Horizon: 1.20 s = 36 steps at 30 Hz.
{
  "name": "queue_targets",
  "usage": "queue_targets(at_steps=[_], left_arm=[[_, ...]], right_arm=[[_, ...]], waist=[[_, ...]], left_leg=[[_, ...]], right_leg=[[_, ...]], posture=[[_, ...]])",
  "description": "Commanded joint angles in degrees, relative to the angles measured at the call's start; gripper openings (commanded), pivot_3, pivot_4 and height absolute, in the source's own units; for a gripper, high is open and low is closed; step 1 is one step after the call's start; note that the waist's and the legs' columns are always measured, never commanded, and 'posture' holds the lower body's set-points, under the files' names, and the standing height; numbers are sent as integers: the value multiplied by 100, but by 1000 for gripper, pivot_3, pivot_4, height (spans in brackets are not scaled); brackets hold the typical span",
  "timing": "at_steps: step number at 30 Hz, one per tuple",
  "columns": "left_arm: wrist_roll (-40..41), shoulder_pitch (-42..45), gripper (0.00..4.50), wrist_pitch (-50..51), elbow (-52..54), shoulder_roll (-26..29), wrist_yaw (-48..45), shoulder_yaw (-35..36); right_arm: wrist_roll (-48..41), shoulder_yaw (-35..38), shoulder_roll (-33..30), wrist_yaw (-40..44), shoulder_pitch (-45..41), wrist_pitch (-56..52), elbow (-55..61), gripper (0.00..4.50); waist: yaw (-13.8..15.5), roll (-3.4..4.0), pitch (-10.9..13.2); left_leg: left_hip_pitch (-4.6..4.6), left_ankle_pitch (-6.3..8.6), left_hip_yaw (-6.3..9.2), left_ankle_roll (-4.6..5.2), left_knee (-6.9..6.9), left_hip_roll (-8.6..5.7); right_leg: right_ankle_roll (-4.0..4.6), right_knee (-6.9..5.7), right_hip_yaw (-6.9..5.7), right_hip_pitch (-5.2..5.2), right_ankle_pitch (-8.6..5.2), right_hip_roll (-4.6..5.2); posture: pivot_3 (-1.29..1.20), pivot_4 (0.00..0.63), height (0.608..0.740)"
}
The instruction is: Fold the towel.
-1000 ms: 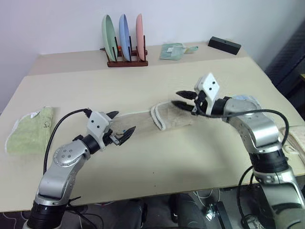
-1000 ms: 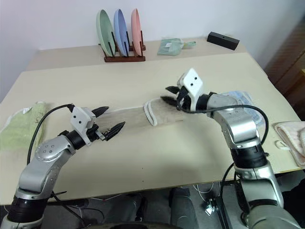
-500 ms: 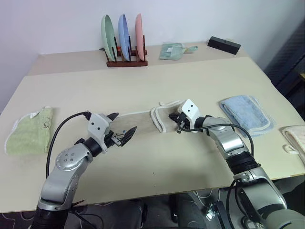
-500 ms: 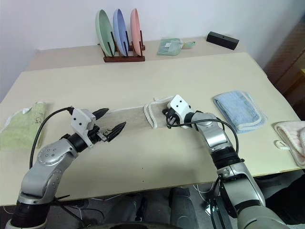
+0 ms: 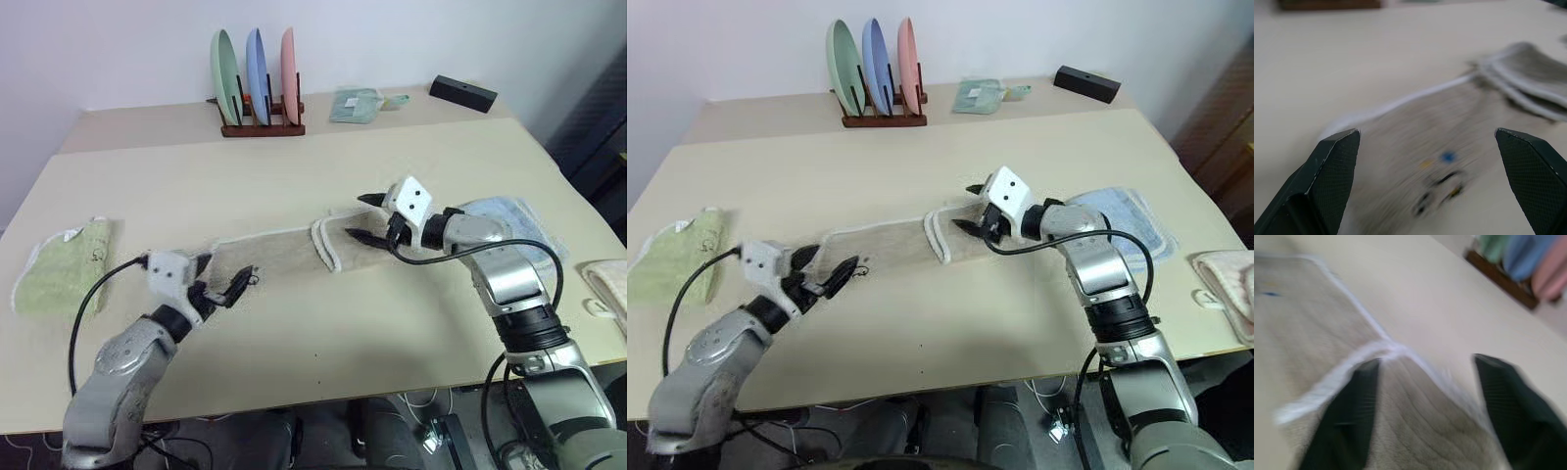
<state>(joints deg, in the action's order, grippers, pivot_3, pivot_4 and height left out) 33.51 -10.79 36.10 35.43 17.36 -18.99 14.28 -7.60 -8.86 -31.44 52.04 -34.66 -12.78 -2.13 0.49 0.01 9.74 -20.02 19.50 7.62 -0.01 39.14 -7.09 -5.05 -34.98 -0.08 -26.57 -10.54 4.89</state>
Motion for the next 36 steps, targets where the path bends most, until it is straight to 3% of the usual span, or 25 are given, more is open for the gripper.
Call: queue_targets(at_steps=[1, 9, 20, 23, 30, 31, 36], left_arm=[[1517, -528, 4500, 696, 698, -524, 735, 367], [4024, -523, 4500, 979, 78, -1433, 3275, 710], [4727, 662, 4500, 623, -1143, -1019, 4407, 753], [4673, 875, 3699, 626, -1343, -871, 4370, 683], [4722, 1034, 199, 324, -1473, -844, 4328, 832], [4729, 1029, 34, 235, -1444, -854, 4294, 874], [4726, 1030, 34, -288, -1124, -704, 4014, 1244]], right_arm=[[-17, 9, -5, 112, -240, 295, 327, 4401], [193, -247, 158, 118, -298, 683, 145, 4401], [230, -407, 247, 76, -40, 662, 543, 4401], [275, -427, 216, 70, 66, 659, 645, 4500], [341, -429, 179, 59, 295, 565, 894, 4500], [353, -432, 178, 60, 325, 550, 920, 4500], [478, -486, 125, 78, 502, 597, 999, 4500]], waist=[[13, -3, 2], [45, -12, 4], [39, -10, 0], [37, -10, -1], [37, -13, 1], [36, -13, 1], [36, -15, 2]], left_leg=[[0, 1, -1, 2, 0, 0], [24, -4, 6, -9, 2, 1], [34, -7, 3, -14, 1, 0], [40, -8, 3, -16, -2, 0], [40, -7, 3, -18, -2, 1], [39, -6, 3, -19, -2, 1], [39, -5, 3, -21, -2, 3]], right_leg=[[-1, 1, 1, 1, 0, 2], [0, -4, -2, 27, -1, 1], [2, -11, -1, 31, -1, -1], [2, -12, 1, 35, -1, -2], [2, -12, 2, 33, -1, -5], [2, -11, 2, 33, -1, -6], [2, -11, 4, 32, -1, -8]], posture=[[0, 150, 735], [0, 150, 735], [0, 150, 735], [0, 150, 735], [0, 150, 735], [0, 150, 735], [0, 150, 735]])
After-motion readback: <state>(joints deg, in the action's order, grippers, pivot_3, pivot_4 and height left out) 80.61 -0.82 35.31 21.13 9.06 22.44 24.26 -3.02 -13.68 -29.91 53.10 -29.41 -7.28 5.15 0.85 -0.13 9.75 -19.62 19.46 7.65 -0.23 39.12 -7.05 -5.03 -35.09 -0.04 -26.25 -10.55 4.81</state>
